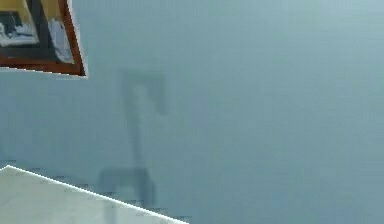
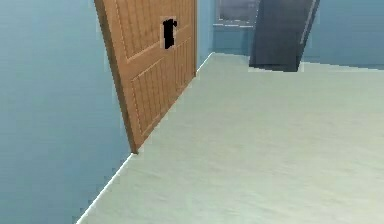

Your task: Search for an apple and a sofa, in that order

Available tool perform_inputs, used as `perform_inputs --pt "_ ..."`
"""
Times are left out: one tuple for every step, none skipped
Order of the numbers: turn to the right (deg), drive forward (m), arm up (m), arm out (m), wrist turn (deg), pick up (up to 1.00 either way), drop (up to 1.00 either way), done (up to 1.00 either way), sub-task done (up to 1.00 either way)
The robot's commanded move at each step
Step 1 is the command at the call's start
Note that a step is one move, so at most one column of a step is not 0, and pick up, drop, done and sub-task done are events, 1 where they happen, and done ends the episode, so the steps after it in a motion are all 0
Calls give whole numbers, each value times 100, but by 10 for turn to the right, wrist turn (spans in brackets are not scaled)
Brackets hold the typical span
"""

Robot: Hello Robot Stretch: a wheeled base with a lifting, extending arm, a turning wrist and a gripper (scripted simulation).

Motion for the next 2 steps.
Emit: perform_inputs --pt "-30 0 0 0 0 0 0 0 0" --pt "0 50 0 0 0 0 0 0 0"
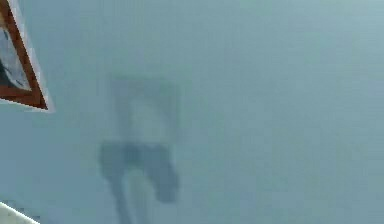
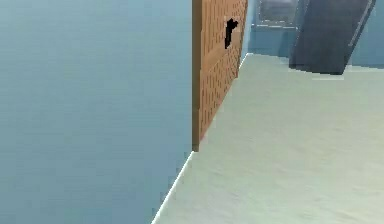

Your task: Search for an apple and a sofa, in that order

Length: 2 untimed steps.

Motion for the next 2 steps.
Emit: perform_inputs --pt "-450 0 0 0 0 0 0 0 0" --pt "-240 0 0 0 0 0 0 0 0"
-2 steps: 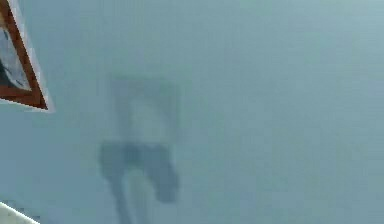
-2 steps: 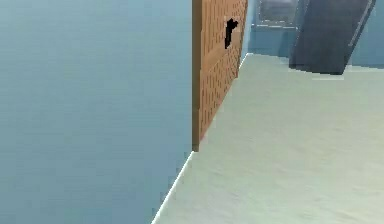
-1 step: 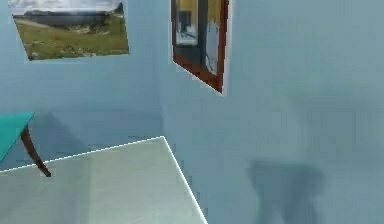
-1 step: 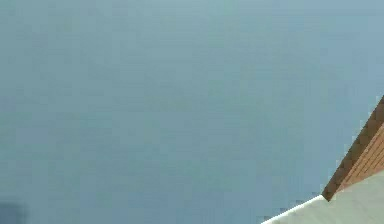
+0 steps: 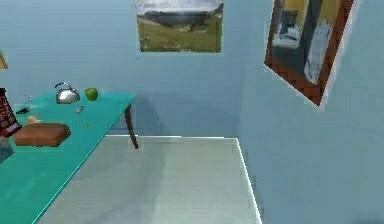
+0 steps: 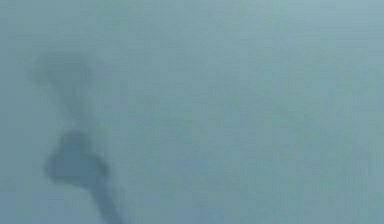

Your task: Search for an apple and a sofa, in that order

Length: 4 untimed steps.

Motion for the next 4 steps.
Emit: perform_inputs --pt "0 100 0 0 0 0 0 0 0" --pt "0 25 0 0 0 0 0 0 0" --pt "-450 0 0 0 0 0 0 0 0" --pt "-120 0 0 0 0 0 0 0 0"
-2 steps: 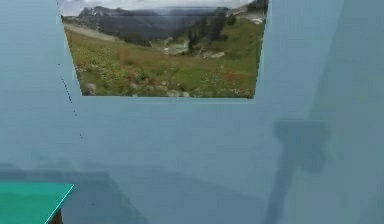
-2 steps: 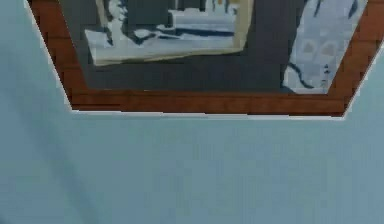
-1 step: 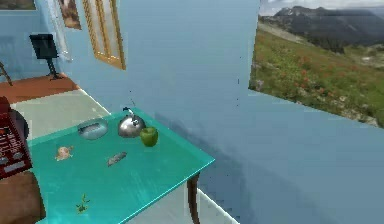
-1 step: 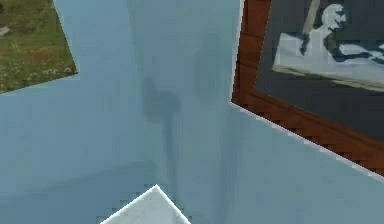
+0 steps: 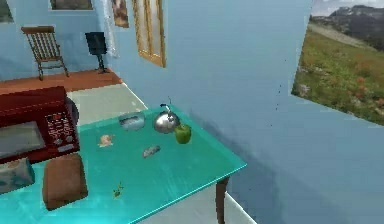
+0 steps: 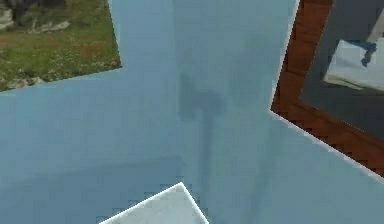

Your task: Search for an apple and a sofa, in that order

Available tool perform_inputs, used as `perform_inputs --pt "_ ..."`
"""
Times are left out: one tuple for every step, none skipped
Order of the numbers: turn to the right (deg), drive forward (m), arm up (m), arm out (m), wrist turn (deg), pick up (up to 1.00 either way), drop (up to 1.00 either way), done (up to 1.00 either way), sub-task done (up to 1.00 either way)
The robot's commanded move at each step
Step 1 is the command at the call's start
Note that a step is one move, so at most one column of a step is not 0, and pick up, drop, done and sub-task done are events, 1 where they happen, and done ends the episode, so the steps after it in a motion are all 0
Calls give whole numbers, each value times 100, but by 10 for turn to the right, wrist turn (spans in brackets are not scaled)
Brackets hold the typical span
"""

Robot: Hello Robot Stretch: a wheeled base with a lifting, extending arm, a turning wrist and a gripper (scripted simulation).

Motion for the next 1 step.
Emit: perform_inputs --pt "0 0 0 0 0 0 0 0 100"
